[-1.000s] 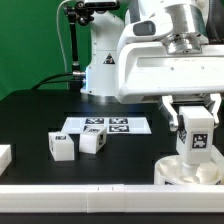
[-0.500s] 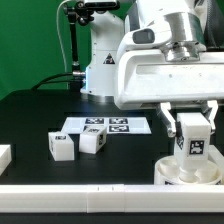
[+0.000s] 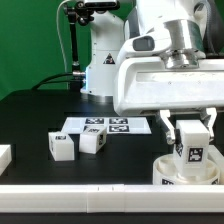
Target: Assemble stool
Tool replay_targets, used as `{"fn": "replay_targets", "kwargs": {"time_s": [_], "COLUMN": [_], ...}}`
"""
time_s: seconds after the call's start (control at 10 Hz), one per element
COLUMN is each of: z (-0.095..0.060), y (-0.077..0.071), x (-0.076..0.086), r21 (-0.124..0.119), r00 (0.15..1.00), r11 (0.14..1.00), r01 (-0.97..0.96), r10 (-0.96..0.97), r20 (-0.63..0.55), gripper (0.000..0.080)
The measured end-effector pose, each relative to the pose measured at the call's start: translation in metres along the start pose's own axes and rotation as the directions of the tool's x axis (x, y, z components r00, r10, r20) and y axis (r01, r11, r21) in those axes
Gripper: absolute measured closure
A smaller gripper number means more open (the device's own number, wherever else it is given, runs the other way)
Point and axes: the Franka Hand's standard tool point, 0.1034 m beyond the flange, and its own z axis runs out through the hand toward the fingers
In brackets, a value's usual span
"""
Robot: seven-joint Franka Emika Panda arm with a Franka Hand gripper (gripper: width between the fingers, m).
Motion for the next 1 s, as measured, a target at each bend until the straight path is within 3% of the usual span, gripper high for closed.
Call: {"fn": "replay_targets", "kwargs": {"time_s": [0.5,0.7,0.8,0.9,1.0], "z": [0.0013,0.0022,0.0023,0.0022,0.0012], "y": [0.0044,0.0043,0.0042,0.0041,0.0033], "x": [-0.0019,-0.0038,-0.0044,-0.0048,-0.0035], "r21": [0.002,0.003,0.003,0.002,0.001], "r00": [1.0,1.0,1.0,1.0,1.0], "r11": [1.0,1.0,1.0,1.0,1.0], "r01": [0.015,0.016,0.017,0.015,0.005], "r10": [-0.015,-0.016,-0.017,-0.015,-0.005], "r20": [0.004,0.013,0.014,0.015,0.013], "gripper": [0.0461,0.0233,0.0233,0.0167,0.0154]}}
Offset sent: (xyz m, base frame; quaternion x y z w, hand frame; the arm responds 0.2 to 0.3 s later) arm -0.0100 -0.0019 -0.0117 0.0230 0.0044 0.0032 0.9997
